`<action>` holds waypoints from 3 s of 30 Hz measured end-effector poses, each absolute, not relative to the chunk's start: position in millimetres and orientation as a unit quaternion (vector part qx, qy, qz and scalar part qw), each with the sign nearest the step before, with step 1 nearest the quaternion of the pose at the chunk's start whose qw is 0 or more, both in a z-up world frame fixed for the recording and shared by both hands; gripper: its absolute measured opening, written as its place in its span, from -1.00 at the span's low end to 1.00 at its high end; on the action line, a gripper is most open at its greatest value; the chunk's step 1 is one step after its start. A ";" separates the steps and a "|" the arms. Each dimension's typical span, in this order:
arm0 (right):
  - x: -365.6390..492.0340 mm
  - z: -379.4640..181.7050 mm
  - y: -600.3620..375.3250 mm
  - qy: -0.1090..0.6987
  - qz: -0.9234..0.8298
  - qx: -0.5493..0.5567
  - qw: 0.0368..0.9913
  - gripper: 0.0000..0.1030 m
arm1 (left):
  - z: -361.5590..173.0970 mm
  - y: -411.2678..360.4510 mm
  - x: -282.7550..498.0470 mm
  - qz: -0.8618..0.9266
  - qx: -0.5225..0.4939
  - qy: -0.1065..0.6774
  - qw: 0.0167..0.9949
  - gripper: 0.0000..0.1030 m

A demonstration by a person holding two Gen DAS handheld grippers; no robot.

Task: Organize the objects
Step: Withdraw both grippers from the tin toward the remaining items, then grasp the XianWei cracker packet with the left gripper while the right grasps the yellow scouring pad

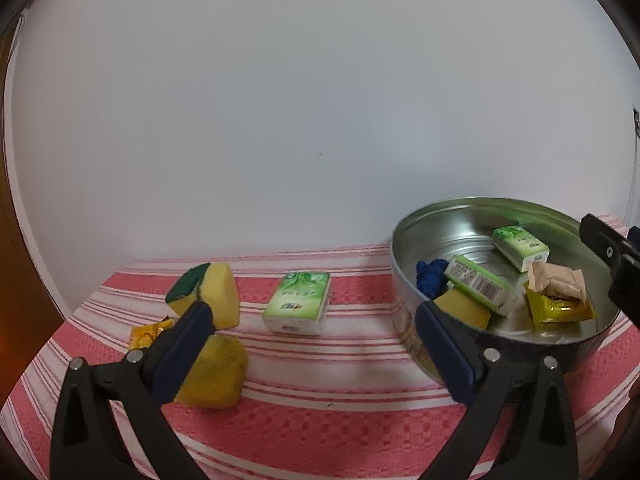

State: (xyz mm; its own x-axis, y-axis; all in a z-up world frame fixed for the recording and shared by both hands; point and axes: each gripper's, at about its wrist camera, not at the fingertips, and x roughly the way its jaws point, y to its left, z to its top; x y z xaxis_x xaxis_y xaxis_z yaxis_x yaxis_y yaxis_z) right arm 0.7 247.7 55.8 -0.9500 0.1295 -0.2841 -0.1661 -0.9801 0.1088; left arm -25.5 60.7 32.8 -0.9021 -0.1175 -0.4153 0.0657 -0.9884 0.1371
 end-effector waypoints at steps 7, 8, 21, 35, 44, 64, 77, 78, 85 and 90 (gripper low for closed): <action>5.6 51.4 232.7 0.087 0.982 -0.154 0.068 0.67 | 32.9 46.9 -20.0 -0.972 0.222 -0.054 0.048 0.99; 6.5 51.6 230.2 0.086 0.982 -0.155 0.066 0.67 | 32.7 46.9 -20.1 -0.972 0.222 -0.054 0.048 0.99; -0.4 47.3 179.0 0.099 0.977 -0.186 0.028 0.67 | 29.7 -18.7 -21.1 -0.968 0.231 -0.045 0.085 0.99; -16.3 37.3 105.3 0.089 0.967 -0.234 -0.043 0.67 | 22.6 -99.8 -28.5 -0.956 0.261 -0.042 0.129 0.99; -32.4 26.0 54.4 0.078 0.945 -0.298 -0.107 0.67 | 22.9 -148.3 -32.7 -0.945 0.285 -0.018 0.161 0.99; -76.8 -3.2 -14.3 0.044 0.895 -0.412 -0.163 0.11 | 21.5 -165.7 -37.9 -0.934 0.322 0.017 0.155 0.99; -45.1 22.4 60.8 0.019 0.936 -0.332 -0.113 0.08 | 7.5 -140.0 -47.1 -0.933 0.354 0.038 0.062 0.90; -44.5 23.8 65.7 0.017 0.939 -0.327 -0.108 0.08 | 3.5 -138.2 -52.3 -0.930 0.360 0.031 0.063 0.87; -44.7 29.5 80.2 0.024 0.938 -0.327 -0.108 0.08 | -17.4 -119.4 -76.5 -0.905 0.420 0.008 0.070 0.48; -44.6 27.5 70.2 0.021 0.940 -0.324 -0.110 0.08 | -22.3 -129.1 -76.1 -0.900 0.430 0.040 0.062 0.03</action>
